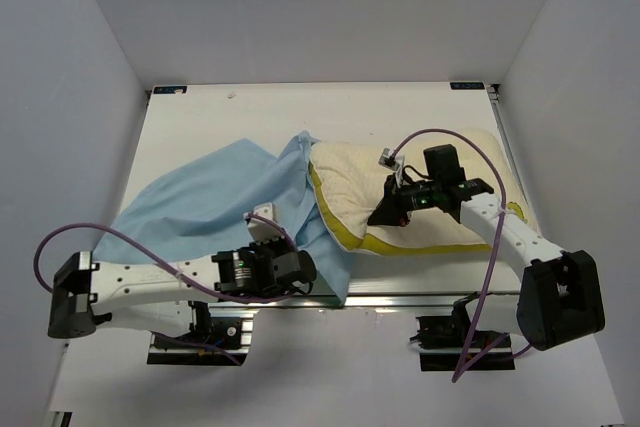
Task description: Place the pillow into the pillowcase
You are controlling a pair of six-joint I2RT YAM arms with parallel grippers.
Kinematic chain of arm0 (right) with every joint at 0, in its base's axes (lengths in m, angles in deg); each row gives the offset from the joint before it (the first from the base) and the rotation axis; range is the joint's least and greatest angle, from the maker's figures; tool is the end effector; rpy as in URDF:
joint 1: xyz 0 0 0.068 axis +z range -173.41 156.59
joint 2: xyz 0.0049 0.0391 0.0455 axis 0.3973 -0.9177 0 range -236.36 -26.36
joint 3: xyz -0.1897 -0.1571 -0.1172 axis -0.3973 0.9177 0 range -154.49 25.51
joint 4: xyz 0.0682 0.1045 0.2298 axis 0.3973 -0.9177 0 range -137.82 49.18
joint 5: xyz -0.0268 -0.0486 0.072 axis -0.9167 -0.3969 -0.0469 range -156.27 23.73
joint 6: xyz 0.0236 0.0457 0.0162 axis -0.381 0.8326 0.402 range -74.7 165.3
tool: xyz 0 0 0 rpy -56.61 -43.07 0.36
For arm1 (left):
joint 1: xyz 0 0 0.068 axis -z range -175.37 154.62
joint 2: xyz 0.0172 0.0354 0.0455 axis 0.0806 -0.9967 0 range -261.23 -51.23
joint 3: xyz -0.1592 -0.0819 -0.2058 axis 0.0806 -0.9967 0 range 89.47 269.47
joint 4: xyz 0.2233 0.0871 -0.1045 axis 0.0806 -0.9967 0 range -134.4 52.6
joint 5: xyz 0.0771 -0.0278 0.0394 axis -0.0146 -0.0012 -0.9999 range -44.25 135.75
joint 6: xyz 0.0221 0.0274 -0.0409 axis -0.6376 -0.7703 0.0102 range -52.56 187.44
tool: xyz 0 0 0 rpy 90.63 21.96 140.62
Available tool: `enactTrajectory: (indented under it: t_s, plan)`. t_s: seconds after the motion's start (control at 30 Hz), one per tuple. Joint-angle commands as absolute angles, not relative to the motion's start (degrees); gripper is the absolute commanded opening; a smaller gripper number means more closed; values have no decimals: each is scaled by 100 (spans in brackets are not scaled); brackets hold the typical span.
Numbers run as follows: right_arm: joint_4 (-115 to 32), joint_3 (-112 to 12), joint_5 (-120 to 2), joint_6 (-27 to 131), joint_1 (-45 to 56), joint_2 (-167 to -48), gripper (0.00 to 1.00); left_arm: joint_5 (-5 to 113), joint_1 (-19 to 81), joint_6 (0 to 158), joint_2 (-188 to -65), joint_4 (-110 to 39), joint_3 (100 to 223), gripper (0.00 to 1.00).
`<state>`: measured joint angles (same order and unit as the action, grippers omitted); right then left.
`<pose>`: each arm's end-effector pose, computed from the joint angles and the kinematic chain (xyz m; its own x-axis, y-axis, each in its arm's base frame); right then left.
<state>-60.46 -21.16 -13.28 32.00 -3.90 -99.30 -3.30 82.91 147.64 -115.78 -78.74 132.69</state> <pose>0.2311 0.1120 0.2426 -0.4923 -0.3212 -0.8090 -0.8610 0.3165 0.3982 0.0672 -0.1916 0.2321 -0.5936 -0.3177 -0.7394 -0.0805 0.9376 -0.3382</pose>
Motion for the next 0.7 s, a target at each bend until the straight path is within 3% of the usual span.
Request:
enactTrajectory:
  t_s: [0.0, 0.4, 0.67]
  plan:
    - [-6322, -2256, -766, 2571, -425, -9693, 0, -777, 8250, 15427, -11048, -8801, 13359, 0]
    - [-7035, -2327, -764, 1568, -416, -9728, 0, -935, 8197, 15727, -10212, -9268, 13429, 0]
    - [-7316, -2362, -1054, 1173, -302, -9799, 0, -698, 8197, 14479, -10404, -8566, 14070, 0]
